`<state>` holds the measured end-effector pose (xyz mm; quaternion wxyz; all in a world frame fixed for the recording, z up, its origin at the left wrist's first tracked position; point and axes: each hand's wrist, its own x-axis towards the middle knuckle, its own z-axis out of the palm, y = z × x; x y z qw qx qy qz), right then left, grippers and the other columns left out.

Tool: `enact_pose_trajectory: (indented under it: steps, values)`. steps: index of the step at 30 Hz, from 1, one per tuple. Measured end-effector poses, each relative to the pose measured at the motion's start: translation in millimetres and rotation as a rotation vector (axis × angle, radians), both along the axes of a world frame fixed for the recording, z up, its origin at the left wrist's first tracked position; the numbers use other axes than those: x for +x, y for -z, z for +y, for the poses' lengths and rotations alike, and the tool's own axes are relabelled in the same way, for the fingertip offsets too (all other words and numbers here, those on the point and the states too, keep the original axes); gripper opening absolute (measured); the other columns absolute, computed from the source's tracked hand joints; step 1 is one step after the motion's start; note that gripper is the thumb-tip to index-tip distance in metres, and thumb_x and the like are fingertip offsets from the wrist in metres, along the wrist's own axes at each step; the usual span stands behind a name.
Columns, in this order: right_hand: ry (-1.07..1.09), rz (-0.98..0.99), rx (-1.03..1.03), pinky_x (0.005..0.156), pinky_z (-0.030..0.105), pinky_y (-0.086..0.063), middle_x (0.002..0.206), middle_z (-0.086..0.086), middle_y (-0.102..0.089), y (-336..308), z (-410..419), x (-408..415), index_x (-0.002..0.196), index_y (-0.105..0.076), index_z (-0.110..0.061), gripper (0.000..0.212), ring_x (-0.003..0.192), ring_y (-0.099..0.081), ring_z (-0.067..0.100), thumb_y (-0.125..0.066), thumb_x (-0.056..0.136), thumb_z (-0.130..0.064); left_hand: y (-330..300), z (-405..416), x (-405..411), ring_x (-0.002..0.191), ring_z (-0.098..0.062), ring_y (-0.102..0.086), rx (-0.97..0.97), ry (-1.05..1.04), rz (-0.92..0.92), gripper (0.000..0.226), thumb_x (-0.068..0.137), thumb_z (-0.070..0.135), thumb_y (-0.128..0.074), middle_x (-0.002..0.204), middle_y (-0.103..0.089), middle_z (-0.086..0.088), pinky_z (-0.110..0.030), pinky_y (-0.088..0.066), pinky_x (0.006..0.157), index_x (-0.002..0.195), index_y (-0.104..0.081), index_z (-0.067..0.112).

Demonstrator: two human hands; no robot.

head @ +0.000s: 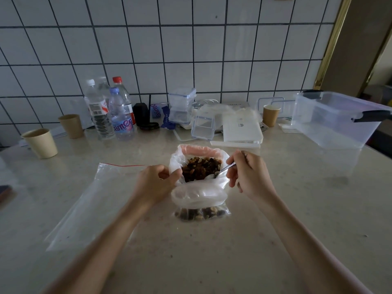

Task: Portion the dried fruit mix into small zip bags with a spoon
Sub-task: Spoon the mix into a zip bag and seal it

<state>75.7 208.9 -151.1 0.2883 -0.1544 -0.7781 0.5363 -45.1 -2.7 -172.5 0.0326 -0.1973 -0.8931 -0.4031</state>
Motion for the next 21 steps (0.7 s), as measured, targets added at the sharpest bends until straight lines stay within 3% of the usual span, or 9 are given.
enact_pose_trajectory:
  steps: [3, 7, 10, 15, 19, 21]
  values:
    - [-0.067, -0.055, -0.08, 0.039, 0.027, -0.037, 0.062, 0.004, -0.07, 2, -3, -3, 0.087, -0.064, -0.008, 0.036, 0.052, -0.063, 0.022, -0.042, 0.109, -0.026, 0, 1, 0, 0.074, -0.024, -0.071, 0.038, -0.008, -0.019, 0.04, 0.093, 0.042, -0.071, 0.069, -0.075, -0.001, -0.039, -0.053, 0.068, 0.072, -0.071, 0.009]
    - [-0.134, -0.028, -0.182, 0.038, 0.027, -0.038, 0.068, 0.008, -0.072, -4, 0, -1, 0.094, -0.067, -0.005, 0.034, 0.054, -0.065, 0.022, -0.048, 0.109, -0.029, 0, 3, 2, 0.063, -0.002, -0.068, 0.067, -0.012, -0.026, 0.028, 0.093, 0.038, -0.072, 0.062, -0.073, 0.01, -0.026, -0.043, 0.057, 0.073, -0.068, 0.02]
    - [-0.18, -0.041, -0.202, 0.039, 0.027, -0.039, 0.071, 0.008, -0.073, -6, -2, 0, 0.097, -0.066, -0.003, 0.034, 0.056, -0.065, 0.023, -0.045, 0.11, -0.026, -1, 5, 2, 0.058, 0.007, -0.066, 0.087, -0.013, -0.078, 0.024, 0.095, 0.039, -0.07, 0.063, -0.073, 0.021, -0.024, -0.042, 0.057, 0.077, -0.067, 0.022]
    - [-0.129, -0.043, -0.194, 0.04, 0.029, -0.041, 0.07, 0.009, -0.073, -10, 6, 2, 0.1, -0.066, 0.003, 0.033, 0.057, -0.065, 0.024, -0.043, 0.11, -0.018, -5, 6, 3, 0.059, -0.004, -0.073, 0.195, -0.027, -0.188, 0.013, 0.096, 0.032, -0.07, 0.065, -0.076, 0.011, -0.026, -0.053, 0.059, 0.09, -0.072, 0.021]
    - [-0.164, -0.082, -0.269, 0.04, 0.029, -0.043, 0.078, 0.015, -0.076, -8, 5, 4, 0.099, -0.068, 0.003, 0.033, 0.059, -0.067, 0.025, -0.043, 0.11, -0.017, -5, 7, 7, 0.058, -0.003, -0.072, 0.308, 0.016, -0.217, 0.006, 0.099, 0.025, -0.068, 0.068, -0.075, 0.011, -0.017, -0.051, 0.048, 0.094, -0.07, 0.023]
    - [-0.19, -0.107, -0.311, 0.042, 0.03, -0.046, 0.085, 0.018, -0.077, -5, -1, 2, 0.103, -0.068, 0.004, 0.032, 0.062, -0.069, 0.025, -0.043, 0.11, -0.015, -4, 7, 10, 0.064, -0.005, -0.074, 0.357, 0.053, -0.222, 0.004, 0.101, 0.025, -0.066, 0.075, -0.078, 0.009, -0.02, -0.056, 0.054, 0.098, -0.069, 0.026]
